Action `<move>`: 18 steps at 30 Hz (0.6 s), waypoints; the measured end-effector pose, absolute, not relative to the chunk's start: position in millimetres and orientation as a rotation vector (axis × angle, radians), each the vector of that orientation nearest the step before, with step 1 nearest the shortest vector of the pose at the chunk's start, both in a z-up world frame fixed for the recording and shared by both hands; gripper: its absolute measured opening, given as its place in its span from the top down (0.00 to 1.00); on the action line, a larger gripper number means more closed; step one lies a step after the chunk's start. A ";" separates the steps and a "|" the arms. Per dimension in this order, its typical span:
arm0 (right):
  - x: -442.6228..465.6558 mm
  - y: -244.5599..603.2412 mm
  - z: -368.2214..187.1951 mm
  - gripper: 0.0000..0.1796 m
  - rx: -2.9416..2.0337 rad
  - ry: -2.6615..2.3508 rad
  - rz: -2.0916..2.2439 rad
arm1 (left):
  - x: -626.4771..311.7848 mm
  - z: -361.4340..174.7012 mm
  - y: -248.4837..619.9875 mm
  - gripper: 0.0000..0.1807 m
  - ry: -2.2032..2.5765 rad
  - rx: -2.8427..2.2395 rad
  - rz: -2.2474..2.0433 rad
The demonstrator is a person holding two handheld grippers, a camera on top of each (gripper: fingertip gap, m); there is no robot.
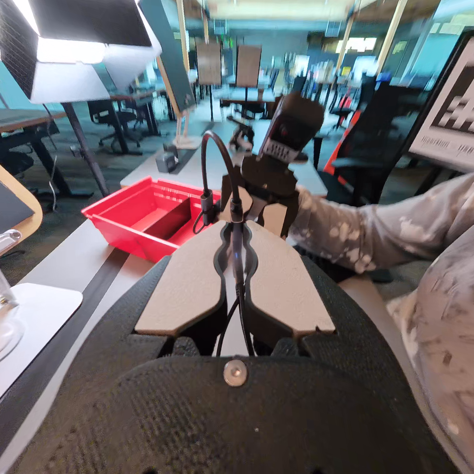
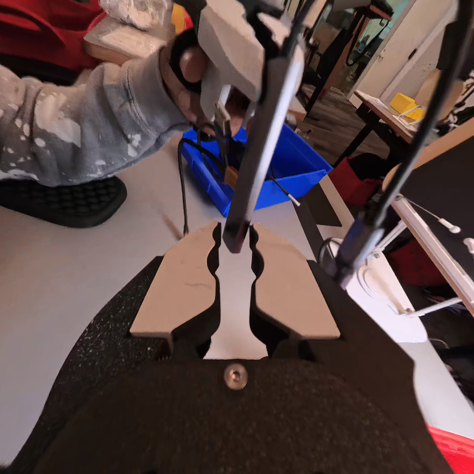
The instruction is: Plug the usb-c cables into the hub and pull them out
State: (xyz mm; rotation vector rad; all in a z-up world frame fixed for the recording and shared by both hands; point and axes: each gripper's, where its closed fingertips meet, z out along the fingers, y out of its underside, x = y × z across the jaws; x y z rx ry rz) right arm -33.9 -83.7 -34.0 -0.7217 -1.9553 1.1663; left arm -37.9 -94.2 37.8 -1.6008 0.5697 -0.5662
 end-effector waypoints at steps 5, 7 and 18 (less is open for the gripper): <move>-28.6 -83.8 2.6 0.93 -0.690 -1.748 1.515 | -49.0 65.1 -96.9 0.95 0.457 -1.367 -0.700; -21.4 -76.6 20.9 0.94 -0.689 -1.660 1.606 | -57.0 66.5 -95.4 0.94 0.410 -1.362 -0.729; 4.6 -30.6 2.6 0.95 -0.861 -1.853 0.961 | -51.7 35.2 -109.2 0.87 0.626 -1.728 -0.148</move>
